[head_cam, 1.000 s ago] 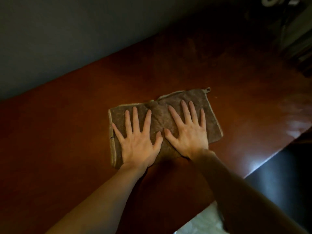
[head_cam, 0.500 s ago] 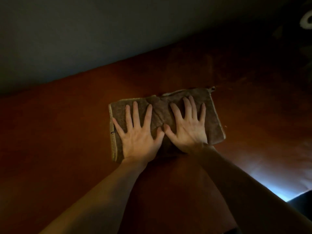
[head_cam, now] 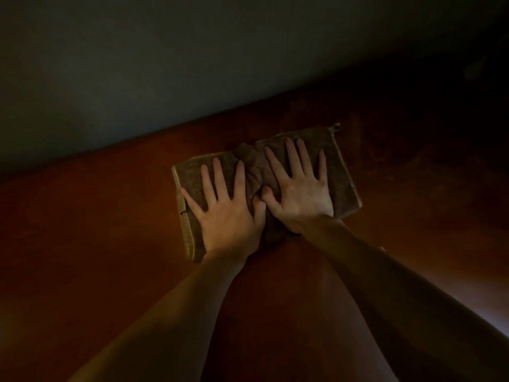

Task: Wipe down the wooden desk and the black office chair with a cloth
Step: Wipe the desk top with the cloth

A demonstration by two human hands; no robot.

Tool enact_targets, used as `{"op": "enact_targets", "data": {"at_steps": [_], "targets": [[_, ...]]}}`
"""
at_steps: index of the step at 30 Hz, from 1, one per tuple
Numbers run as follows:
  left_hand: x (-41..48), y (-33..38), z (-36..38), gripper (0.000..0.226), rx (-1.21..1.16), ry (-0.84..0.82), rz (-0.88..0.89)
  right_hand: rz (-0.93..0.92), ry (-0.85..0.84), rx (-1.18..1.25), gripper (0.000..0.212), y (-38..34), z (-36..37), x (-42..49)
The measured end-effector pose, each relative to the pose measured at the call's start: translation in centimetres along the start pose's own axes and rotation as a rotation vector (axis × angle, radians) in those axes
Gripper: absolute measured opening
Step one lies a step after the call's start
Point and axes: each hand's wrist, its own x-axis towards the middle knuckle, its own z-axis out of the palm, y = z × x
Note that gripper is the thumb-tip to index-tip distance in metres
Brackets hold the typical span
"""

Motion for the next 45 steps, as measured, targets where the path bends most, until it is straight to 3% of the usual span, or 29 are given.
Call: {"op": "enact_targets", "data": {"at_steps": [6, 28, 39, 45], "targets": [[3.1, 0.1, -0.1, 0.074, 0.014, -0.014, -0.003, -0.001, -0.058, 0.003, 0.078, 0.6, -0.4, 3.4], [11.3, 1.2, -0.4, 0.083, 0.033, -0.034, -0.016, 0.035, -0.002, 0.074, 0.082, 2.9, -0.7, 11.2], [11.6, 1.3, 0.0, 0.086, 0.011, -0.005, -0.01, 0.088, -0.005, 0.074, 0.068, 2.7, -0.7, 9.7], [9.6, 0.8, -0.1, 0.083, 0.078, -0.057, 0.146, 0.137, 0.0, 0.084, 0.07, 2.9, -0.5, 4.1]]}}
